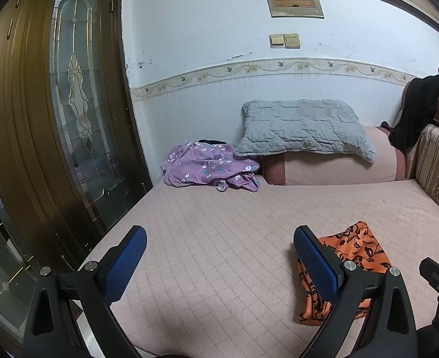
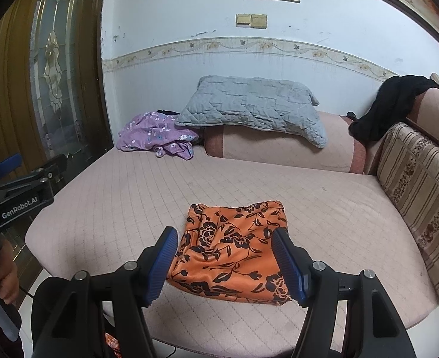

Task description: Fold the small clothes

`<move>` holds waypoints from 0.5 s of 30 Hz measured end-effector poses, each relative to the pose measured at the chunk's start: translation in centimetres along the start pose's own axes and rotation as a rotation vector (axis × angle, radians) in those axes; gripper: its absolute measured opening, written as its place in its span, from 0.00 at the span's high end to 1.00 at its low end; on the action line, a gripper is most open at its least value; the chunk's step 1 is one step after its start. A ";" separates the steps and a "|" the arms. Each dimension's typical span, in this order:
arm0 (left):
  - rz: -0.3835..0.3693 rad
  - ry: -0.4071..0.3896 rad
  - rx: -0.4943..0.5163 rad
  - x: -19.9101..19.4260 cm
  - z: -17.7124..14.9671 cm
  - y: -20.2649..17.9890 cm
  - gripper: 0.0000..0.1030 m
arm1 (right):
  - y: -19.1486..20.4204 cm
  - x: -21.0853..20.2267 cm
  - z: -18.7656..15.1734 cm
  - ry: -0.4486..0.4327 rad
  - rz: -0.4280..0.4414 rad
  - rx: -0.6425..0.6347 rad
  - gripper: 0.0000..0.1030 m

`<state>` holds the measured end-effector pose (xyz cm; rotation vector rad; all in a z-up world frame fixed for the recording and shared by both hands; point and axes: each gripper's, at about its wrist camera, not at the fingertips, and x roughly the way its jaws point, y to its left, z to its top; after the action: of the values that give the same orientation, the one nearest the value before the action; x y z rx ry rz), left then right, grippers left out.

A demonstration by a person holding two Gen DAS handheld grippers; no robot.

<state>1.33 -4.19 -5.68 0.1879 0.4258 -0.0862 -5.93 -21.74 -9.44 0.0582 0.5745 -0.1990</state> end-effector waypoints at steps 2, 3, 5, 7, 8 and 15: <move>-0.001 0.002 -0.002 0.3 0.0 0.0 0.04 | 0.2 0.4 0.1 0.006 -0.003 -0.005 0.33; -0.002 0.003 -0.003 0.5 0.0 0.1 0.04 | 0.3 0.5 0.2 0.009 -0.005 -0.006 0.33; -0.002 0.005 -0.006 0.8 0.0 0.2 0.04 | 0.4 0.8 0.3 0.014 -0.004 -0.005 0.33; -0.005 0.008 -0.011 1.1 0.1 0.3 0.04 | 0.5 1.1 0.4 0.019 -0.005 -0.007 0.33; -0.006 0.010 -0.013 1.3 0.1 0.4 0.04 | 0.6 1.3 0.4 0.021 -0.006 -0.008 0.33; -0.012 0.020 -0.033 2.6 0.2 1.0 0.04 | 1.3 2.3 1.0 0.033 -0.013 -0.020 0.33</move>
<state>3.86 -3.40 -6.44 0.1534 0.4485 -0.0889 -3.27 -20.93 -9.85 0.0383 0.6097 -0.2057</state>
